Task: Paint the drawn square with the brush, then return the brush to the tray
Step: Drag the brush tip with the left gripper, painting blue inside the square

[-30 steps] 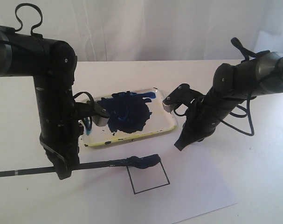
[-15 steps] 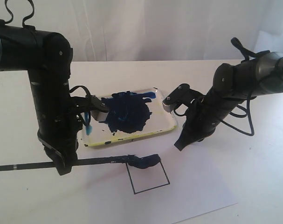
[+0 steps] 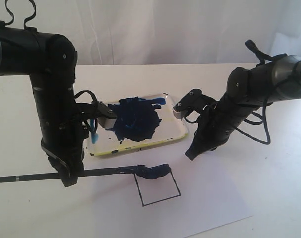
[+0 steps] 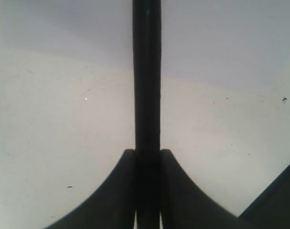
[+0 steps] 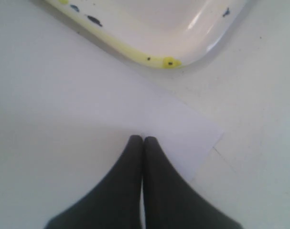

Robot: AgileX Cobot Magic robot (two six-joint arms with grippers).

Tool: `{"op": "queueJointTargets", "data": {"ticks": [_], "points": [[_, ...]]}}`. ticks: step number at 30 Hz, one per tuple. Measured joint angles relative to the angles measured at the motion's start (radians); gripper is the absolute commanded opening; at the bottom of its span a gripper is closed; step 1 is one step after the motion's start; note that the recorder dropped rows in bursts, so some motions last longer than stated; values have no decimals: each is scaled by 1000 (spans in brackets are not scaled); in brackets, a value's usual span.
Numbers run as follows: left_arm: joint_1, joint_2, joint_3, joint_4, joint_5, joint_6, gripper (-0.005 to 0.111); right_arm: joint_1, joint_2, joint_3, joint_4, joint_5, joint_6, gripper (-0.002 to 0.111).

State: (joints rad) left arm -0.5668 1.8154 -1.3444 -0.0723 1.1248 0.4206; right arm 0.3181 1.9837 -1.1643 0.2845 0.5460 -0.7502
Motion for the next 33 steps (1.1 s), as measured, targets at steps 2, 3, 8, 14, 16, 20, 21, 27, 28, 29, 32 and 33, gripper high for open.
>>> {"op": "queueJointTargets", "data": {"ticks": [2,3,8,14,16,20,21,27,28,29,32,33], "points": [[0,0,0,0,0,0,0,0,0,0,0,0,0,0],[0,0,0,0,0,0,0,0,0,0,0,0,0,0],[0,0,26,-2,-2,2,0,0,0,0,0,-2,0,0],[0,-2,59,-2,-38,26,0,0,0,0,0,-8,0,0],[-2,-2,59,16,-25,15,0,0,0,0,0,-8,0,0],[-2,-2,59,72,-19,-29,0,0,0,0,0,-10,0,0],[-2,-2,59,72,-19,-32,0,0,0,0,0,-10,0,0],[-2,-2,59,0,-41,25,0,0,0,0,0,-10,0,0],[-2,-2,59,-34,-47,49,0,0,0,0,0,-10,0,0],[-2,-2,59,-52,-49,59,0,0,0,0,0,-10,0,0],[-2,-2,59,-68,-67,73,0,0,0,0,0,-10,0,0],[-2,-2,59,-70,-73,75,0,0,0,0,0,-10,0,0]]}}
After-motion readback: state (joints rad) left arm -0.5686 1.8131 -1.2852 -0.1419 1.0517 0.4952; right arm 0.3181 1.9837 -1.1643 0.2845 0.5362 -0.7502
